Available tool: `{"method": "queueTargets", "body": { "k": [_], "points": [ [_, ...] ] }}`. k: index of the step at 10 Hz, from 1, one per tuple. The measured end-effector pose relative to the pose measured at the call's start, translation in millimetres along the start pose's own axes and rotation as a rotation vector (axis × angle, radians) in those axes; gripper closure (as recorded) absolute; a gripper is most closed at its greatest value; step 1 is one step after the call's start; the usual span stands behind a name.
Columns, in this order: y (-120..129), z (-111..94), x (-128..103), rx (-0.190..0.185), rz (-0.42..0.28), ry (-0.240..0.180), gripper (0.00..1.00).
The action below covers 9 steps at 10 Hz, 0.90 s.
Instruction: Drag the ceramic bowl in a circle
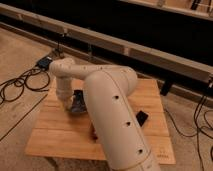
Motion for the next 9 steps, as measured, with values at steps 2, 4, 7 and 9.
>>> {"method": "queueTargets", "body": {
  "k": [2, 4, 7, 9],
  "points": [
    [3.3, 0.3, -1.9, -0.002, -0.005, -0.002, 0.84],
    [2.2, 0.5, -1.3, -0.002, -0.003, -0.002, 0.62],
    [3.7, 1.0, -1.9, -0.001, -0.006, 0.0, 0.32],
    [3.6, 1.3, -1.8, -0.002, -0.006, 0.0, 0.2]
  ]
}}
